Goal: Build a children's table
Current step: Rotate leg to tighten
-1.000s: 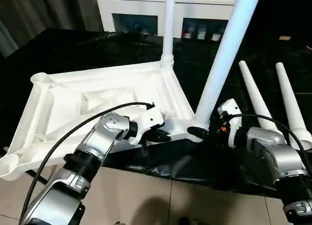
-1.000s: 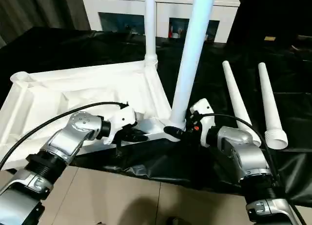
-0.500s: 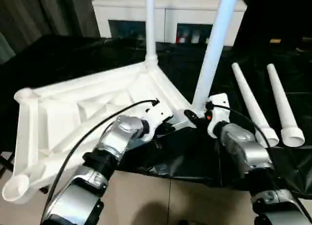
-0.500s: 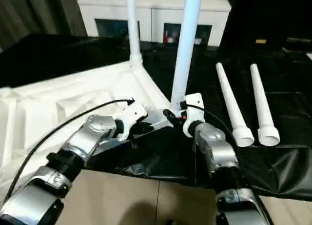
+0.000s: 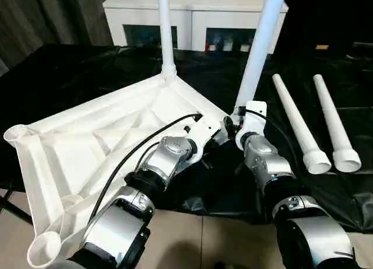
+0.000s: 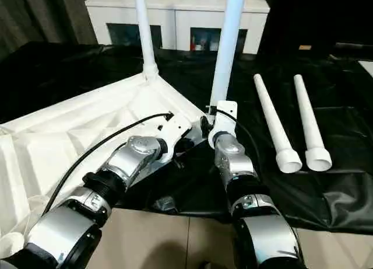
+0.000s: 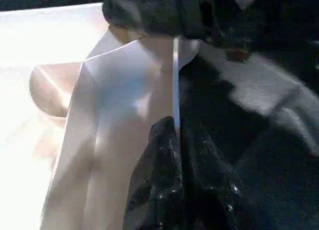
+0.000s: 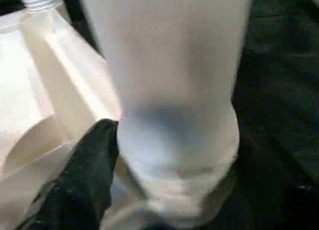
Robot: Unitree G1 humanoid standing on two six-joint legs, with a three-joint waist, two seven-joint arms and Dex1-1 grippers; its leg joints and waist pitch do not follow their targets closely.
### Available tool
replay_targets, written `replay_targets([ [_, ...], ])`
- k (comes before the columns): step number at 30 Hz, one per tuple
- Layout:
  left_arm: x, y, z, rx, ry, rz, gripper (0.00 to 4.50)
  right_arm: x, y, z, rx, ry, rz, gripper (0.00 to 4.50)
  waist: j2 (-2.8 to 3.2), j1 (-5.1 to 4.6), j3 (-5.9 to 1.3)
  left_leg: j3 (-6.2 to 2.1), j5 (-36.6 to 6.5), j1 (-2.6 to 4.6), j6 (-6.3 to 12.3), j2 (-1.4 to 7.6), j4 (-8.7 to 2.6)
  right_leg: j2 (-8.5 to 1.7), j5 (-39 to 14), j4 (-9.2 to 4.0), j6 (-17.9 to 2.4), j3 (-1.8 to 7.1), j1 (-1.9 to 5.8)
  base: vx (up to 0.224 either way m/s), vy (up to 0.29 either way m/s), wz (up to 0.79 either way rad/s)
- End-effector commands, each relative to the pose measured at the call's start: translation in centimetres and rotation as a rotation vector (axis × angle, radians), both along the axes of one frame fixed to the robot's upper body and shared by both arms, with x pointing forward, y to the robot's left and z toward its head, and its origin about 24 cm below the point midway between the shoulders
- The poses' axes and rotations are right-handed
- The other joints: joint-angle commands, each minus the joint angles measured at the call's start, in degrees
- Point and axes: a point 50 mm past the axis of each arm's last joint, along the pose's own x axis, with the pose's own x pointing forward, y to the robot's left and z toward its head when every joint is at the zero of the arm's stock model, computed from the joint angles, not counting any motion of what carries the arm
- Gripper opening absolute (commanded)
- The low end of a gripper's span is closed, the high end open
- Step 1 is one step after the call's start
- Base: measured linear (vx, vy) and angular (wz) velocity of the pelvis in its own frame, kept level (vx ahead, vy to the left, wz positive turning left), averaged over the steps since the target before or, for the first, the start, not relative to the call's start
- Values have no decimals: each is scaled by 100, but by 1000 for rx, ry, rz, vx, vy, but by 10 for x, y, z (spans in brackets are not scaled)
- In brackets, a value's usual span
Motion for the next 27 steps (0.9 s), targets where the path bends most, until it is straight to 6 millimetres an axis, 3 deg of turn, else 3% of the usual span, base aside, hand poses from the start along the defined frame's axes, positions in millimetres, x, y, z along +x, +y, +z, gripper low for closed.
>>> replay_targets([
  [1, 9, 4, 17, -13, -94, -1, 0, -4, 5, -6, 29, 14, 47, 384, -72, 23, -491, 1, -50, -161, 974, 53, -337, -311, -1388, -194, -920, 340, 469, 0, 0, 0],
  [4, 8, 11, 15, 6, -97, -33, 0, -6, -9, 2, 35, -46, 80, 406, -84, 82, -475, 23, 222, -163, 1219, 38, -306, -288, -1145, -166, -985, 356, 442, 0, 0, 0],
  [6, 8, 17, 15, 6, -92, -57, 0, -12, -20, 5, 26, -78, 138, 428, -84, 136, -477, 24, 203, -155, 1268, 55, -303, -284, -1227, -164, -905, 352, 452, 0, 0, 0],
  [11, 5, 31, 14, 23, -79, -130, 0, -34, -48, 8, -5, -88, 267, 436, -64, 229, -470, 15, 154, -131, 1169, 97, -323, -271, -1372, -180, -795, 367, 443, 0, 0, 0],
  [12, 3, 35, 14, 24, -71, -158, 0, -40, -52, 9, -8, -90, 340, 436, -8, 223, -462, 15, 79, -128, 1103, 88, -327, -264, -1462, -192, -789, 359, 436, 0, 0, 0],
  [13, 3, 35, 14, 24, -70, -159, 0, -41, -53, 9, -8, -90, 344, 436, -49, 216, -454, 27, -65, -126, 1067, 84, -328, -258, -1564, -223, -750, 361, 431, 0, 0, 0],
  [15, 2, 38, 14, 24, -64, -178, 0, -45, -54, 10, -8, -91, 395, 436, -46, 209, -441, 30, -236, -134, 981, 76, -342, -256, -1751, -247, -717, 356, 429, 0, 0, 0],
  [17, -11, 45, 16, 9, -36, -371, 0, -60, -60, 16, 3, -93, 604, 436, -37, 217, -428, 33, -407, -127, 918, 66, -353, -253, -1927, -296, -646, 346, 435, 0, 0, 0],
  [18, -13, 46, 16, 8, -30, -397, 0, -62, -61, 17, -1, -93, 628, 436, -36, 250, -433, 7, -423, -140, 952, 105, -369, -278, -1844, -259, -655, 374, 457, 0, 0, 0],
  [19, -20, 50, 18, 13, -11, -485, 0, -66, -65, 19, -21, -88, 706, 436, -17, 263, -445, -5, -357, -113, 953, 145, -375, -284, -1674, -220, -738, 393, 424, 0, 0, 0],
  [21, -22, 52, 19, 25, -5, -513, 0, -68, -66, 21, -31, -81, 747, 436, -14, 294, -435, 8, -321, -105, 924, 146, -375, -275, -1573, -204, -817, 404, 406, 0, 0, 0],
  [27, -25, 55, 22, 35, -6, -542, 0, -64, -73, 26, -131, -62, 784, 436, -32, 413, -432, 31, -210, -84, 722, 136, -384, -280, -1686, -203, -745, 427, 408, 0, 0, 0],
])
